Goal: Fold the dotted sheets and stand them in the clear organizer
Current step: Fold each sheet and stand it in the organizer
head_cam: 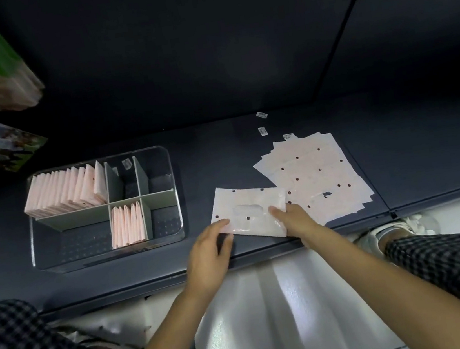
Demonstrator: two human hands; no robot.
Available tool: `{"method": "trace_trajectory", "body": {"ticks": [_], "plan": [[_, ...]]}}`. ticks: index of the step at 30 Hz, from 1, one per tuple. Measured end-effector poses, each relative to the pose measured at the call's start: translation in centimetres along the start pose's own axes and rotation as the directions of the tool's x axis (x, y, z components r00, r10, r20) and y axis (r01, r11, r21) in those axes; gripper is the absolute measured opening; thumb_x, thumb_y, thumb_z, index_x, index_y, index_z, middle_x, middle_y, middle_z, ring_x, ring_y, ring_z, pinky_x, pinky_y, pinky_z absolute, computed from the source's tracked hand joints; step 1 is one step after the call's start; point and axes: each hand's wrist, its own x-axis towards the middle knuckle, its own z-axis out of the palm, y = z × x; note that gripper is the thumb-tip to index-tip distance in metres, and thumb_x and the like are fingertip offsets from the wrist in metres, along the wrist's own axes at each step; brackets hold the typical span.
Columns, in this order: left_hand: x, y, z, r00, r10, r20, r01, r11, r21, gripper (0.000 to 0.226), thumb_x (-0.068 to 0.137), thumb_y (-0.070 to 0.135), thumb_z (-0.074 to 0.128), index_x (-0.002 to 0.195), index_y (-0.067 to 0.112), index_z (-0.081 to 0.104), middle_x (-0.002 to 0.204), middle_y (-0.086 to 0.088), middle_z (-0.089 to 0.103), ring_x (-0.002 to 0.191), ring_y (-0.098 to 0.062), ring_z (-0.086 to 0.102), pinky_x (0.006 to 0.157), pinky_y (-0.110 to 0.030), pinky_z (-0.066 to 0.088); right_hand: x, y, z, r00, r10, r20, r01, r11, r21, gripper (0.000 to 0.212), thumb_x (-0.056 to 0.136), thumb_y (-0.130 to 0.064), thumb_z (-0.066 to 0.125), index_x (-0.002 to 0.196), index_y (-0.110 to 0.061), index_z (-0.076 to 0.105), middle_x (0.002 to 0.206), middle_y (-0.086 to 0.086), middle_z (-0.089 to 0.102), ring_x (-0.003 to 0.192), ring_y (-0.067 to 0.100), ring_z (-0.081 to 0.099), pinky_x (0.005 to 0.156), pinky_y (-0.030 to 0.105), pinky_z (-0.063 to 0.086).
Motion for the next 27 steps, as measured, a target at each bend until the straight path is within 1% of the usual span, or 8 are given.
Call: {"method": "trace_trajectory", "body": {"ticks": [3,6,10,17,20,22,24,27], "plan": [[0.3,-1.6,1.2,0.974,0.086,0.207,-0.164,0.904,0.394,0.054,0.099,0.034,0.044,0.148,0.020,0.027,0.157,0.003,0.018,0.146,-0.013,0.010,0.115,-0.020,0.000,0.8,-0.2,-0.1,0.998,0.066,0.019,-0.066,0.998,-0.008,0.036,0.095,-0.026,0.051,0.122,-0.003,0.057,0.119,0.013,0.061,0.109,0.028,0.058,0.095,0.036,0.046],[0.2,-2.2,1.8,0.928,0.102,0.359,-0.310,0.746,0.589,0.068,0.099,0.047,0.033,0.151,0.021,-0.002,0.158,0.003,-0.012,0.146,-0.014,-0.013,0.113,-0.025,-0.018,1.3,-0.2,-0.1,0.993,0.116,0.018,-0.116,0.993,-0.006,0.038,0.094,-0.026,0.054,0.122,-0.001,0.054,0.121,0.016,0.060,0.112,0.031,0.057,0.100,0.041,0.045],[0.4,-2.6,2.1,0.887,0.119,0.446,-0.409,0.650,0.640,0.075,0.098,0.053,0.029,0.146,0.022,-0.019,0.155,0.001,-0.022,0.144,-0.017,-0.019,0.114,-0.030,-0.019,1.7,-0.2,0.2,0.990,0.142,-0.001,-0.142,0.990,-0.011,0.040,0.094,-0.027,0.054,0.124,0.000,0.053,0.122,0.016,0.059,0.113,0.031,0.056,0.100,0.043,0.045],[0.8,-3.0,2.1,0.862,0.039,0.506,-0.434,0.573,0.695,0.079,0.094,0.062,0.023,0.143,0.024,-0.026,0.153,-0.008,-0.029,0.142,-0.023,-0.026,0.116,-0.034,-0.015,1.8,-0.3,0.4,0.989,0.143,-0.041,-0.142,0.990,0.017,0.031,0.093,-0.023,0.055,0.114,-0.001,0.059,0.115,0.017,0.063,0.108,0.033,0.059,0.097,0.045,0.047],[1.0,-3.0,2.2,0.848,0.030,0.528,-0.455,0.552,0.699,0.078,0.092,0.067,0.023,0.139,0.034,-0.030,0.152,-0.012,-0.031,0.139,-0.025,-0.030,0.115,-0.036,-0.016,1.5,-0.2,0.4,0.986,0.106,-0.129,-0.120,0.987,-0.106,0.026,0.092,-0.028,0.053,0.091,-0.003,0.061,0.091,0.014,0.064,0.093,0.033,0.060,0.084,0.038,0.050],[1.2,-2.9,2.3,0.840,0.022,0.542,-0.468,0.535,0.703,0.079,0.090,0.069,0.024,0.138,0.038,-0.031,0.151,-0.014,-0.032,0.139,-0.026,-0.030,0.114,-0.038,-0.016,0.7,0.1,0.3,0.944,-0.065,-0.324,-0.076,0.911,-0.405,0.025,0.091,-0.033,0.052,0.082,-0.010,0.051,0.078,0.005,0.056,0.081,0.029,0.054,0.067,0.032,0.043],[1.3,-2.9,2.4,0.835,0.013,0.550,-0.472,0.531,0.703,0.079,0.090,0.069,0.026,0.138,0.042,-0.029,0.151,-0.015,-0.032,0.140,-0.028,-0.030,0.115,-0.038,-0.016,-0.6,0.7,0.6,0.801,-0.445,-0.400,0.084,0.745,-0.662,0.020,0.089,-0.029,0.058,0.096,-0.011,0.053,0.090,0.006,0.056,0.085,0.027,0.053,0.065,0.034,0.043],[1.4,-2.7,2.3,0.832,-0.003,0.555,-0.465,0.544,0.698,0.079,0.089,0.069,0.031,0.142,0.044,-0.021,0.151,-0.015,-0.031,0.141,-0.028,-0.028,0.115,-0.038,-0.015,-2.1,1.8,2.0,0.567,-0.824,-0.002,0.488,0.338,-0.804,0.019,0.081,-0.014,0.070,0.100,-0.009,0.066,0.101,0.009,0.065,0.090,0.029,0.062,0.079,0.034,0.050]]}}
